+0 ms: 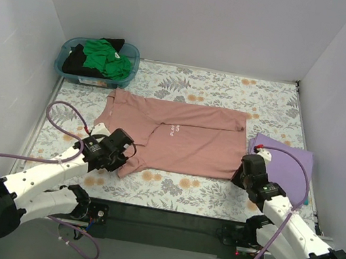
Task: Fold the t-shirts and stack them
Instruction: Fold the tshirt
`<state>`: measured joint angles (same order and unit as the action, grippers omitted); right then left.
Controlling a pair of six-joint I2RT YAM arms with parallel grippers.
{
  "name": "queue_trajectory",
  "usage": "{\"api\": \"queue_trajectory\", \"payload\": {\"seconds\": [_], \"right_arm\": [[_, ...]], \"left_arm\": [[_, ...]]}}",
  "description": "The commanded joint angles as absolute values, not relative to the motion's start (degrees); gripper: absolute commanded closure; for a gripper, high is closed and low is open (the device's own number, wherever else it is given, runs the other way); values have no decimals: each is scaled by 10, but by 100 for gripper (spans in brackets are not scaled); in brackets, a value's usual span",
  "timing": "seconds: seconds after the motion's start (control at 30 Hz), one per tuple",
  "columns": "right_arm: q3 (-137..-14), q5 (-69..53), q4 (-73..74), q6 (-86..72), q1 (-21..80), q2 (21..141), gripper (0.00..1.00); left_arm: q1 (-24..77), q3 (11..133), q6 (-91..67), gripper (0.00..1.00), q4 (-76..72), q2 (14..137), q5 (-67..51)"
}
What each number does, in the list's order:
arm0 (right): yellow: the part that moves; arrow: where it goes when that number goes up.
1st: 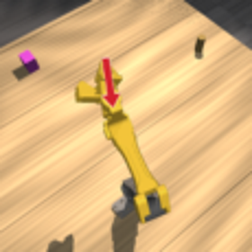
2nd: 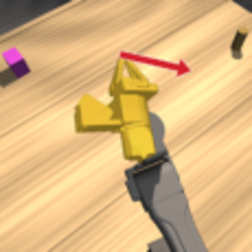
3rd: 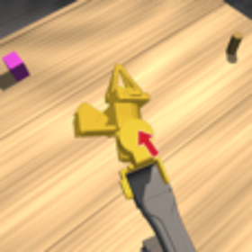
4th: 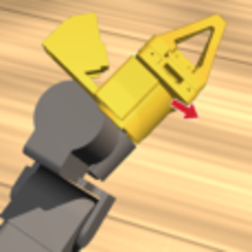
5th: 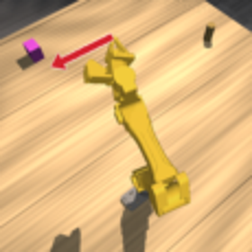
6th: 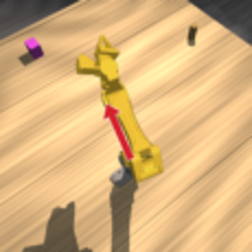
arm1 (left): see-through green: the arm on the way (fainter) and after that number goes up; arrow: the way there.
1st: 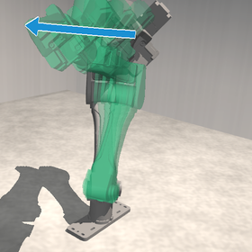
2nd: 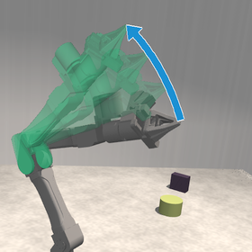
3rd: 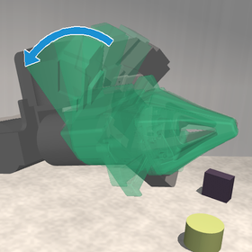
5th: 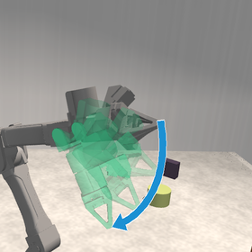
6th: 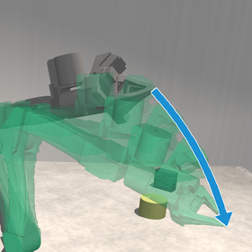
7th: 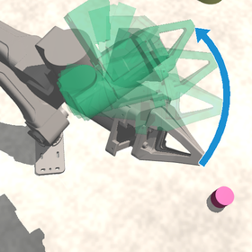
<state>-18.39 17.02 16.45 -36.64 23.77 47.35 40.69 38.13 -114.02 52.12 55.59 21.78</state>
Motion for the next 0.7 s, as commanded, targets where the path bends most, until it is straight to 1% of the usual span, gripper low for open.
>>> {"api": "queue_trajectory", "payload": {"seconds": [0.0,0.17,0.3,0.5,0.67], "right_arm": [[-217,194,135,-345,239,484,99],[-250,195,113,-321,238,524,99],[-277,197,97,-309,239,556,99],[-329,218,84,-288,238,608,99],[-371,233,73,-272,233,664,99]], "left_arm": [[407,410,-1273,100,503,561,263],[399,436,-1253,100,475,584,289],[372,469,-1218,100,447,619,294],[296,500,-1150,100,390,659,253],[260,533,-1100,100,339,700,234]]}}
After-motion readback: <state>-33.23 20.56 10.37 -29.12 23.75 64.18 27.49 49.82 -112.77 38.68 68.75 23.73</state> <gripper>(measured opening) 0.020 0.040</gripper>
